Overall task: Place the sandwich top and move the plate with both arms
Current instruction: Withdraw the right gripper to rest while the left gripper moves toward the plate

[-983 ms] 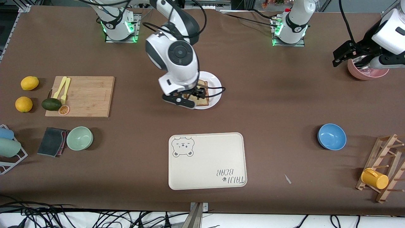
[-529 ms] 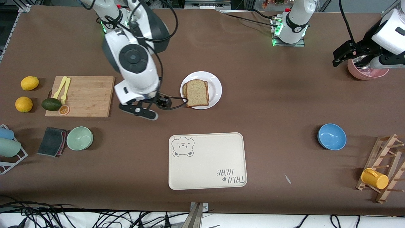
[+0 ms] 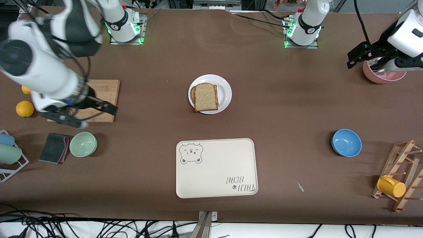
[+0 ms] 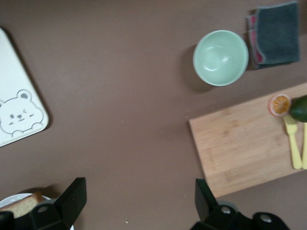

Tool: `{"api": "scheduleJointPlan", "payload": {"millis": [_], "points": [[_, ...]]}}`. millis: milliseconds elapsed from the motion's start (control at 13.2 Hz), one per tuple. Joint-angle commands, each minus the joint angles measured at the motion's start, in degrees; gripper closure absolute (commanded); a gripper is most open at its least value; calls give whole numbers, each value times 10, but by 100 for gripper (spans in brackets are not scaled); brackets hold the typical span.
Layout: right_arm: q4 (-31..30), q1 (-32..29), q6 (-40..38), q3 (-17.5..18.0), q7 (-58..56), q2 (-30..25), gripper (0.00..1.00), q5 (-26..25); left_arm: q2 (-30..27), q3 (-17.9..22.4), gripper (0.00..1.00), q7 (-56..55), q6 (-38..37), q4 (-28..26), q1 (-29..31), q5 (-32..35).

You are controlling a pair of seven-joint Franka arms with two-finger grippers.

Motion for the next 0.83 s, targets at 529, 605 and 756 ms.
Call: {"api": "scheduleJointPlan", "payload": {"millis": [529, 605, 756], "points": [[-146, -143, 1, 74, -87, -177, 0, 7, 67, -6, 0, -44, 4, 12, 21, 22], [-143, -142, -5, 72, -92, -177, 0, 5, 71, -5, 0, -42, 27, 6, 25, 17], [-122, -142, -14, 74, -114, -174, 0, 8, 90, -4, 0, -41, 45, 10, 25, 13]]}}
